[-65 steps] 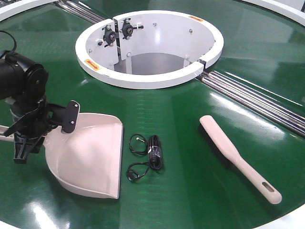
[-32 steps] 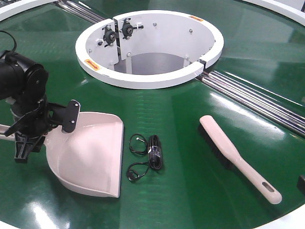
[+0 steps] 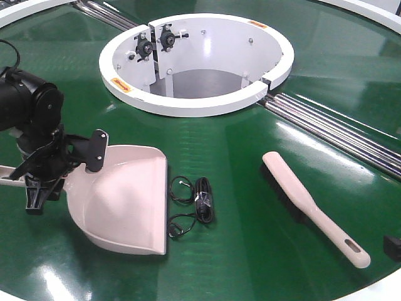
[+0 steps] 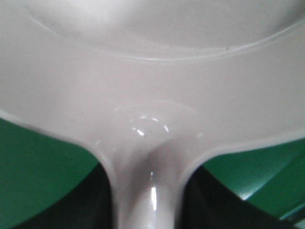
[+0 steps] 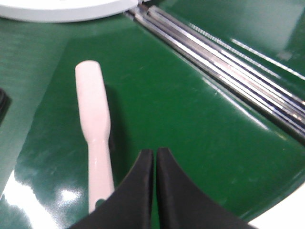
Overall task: Clean and inspect green conveyor with broom and dustpan
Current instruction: 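Reach the right gripper to the brush handle and grasp it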
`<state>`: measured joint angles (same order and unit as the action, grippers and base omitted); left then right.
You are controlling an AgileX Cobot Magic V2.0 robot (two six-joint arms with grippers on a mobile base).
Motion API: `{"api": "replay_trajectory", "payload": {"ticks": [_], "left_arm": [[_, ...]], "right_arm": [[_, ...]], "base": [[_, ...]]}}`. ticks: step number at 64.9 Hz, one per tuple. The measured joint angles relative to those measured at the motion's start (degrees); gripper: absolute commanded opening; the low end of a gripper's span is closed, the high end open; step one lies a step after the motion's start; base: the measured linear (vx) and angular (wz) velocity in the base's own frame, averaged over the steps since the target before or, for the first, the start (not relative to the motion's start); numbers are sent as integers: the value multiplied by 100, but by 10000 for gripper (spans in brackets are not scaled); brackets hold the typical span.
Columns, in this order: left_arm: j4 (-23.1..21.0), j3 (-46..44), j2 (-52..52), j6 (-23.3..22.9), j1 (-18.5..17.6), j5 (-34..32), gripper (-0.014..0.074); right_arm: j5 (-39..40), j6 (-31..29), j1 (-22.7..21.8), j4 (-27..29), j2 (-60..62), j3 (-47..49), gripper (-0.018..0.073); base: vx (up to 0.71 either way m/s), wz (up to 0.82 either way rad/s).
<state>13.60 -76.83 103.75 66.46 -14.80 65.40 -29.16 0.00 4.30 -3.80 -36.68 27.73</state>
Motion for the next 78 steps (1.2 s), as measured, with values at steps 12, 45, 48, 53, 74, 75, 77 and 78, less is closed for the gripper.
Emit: {"api": "replay_trajectory", "payload": {"ticks": [12, 45, 48, 53, 74, 75, 77, 78], "left_arm": [[-37, 0, 0, -14, 0, -8, -6], [218, 0, 0, -28, 0, 159, -6], [231, 0, 6, -28, 0, 179, -6], [249, 0, 45, -28, 0, 206, -6], [282, 0, 171, -48, 0, 238, -6], [282, 0, 171, -48, 0, 238, -6], [284, 0, 171, -48, 0, 238, -6], [284, 0, 171, -48, 0, 232, -6]], "right_arm": [[-659, -195, 233, 5, -688, 595, 124], [-1458, -429, 392, 10, -1877, 1512, 304], [-1513, -435, 392, 10, -1952, 1535, 304], [-1612, -440, 392, 10, -2114, 1592, 306], [-2166, -879, 392, 429, -2697, 2179, 445], [-2177, -903, 392, 467, -2729, 2209, 454], [-2222, -988, 392, 546, -2795, 2263, 470], [-2240, -1031, 392, 583, -2830, 2287, 477]], "base": [[0, 0], [0, 0], [0, 0], [0, 0], [0, 0], [0, 0], [0, 0], [0, 0]]}}
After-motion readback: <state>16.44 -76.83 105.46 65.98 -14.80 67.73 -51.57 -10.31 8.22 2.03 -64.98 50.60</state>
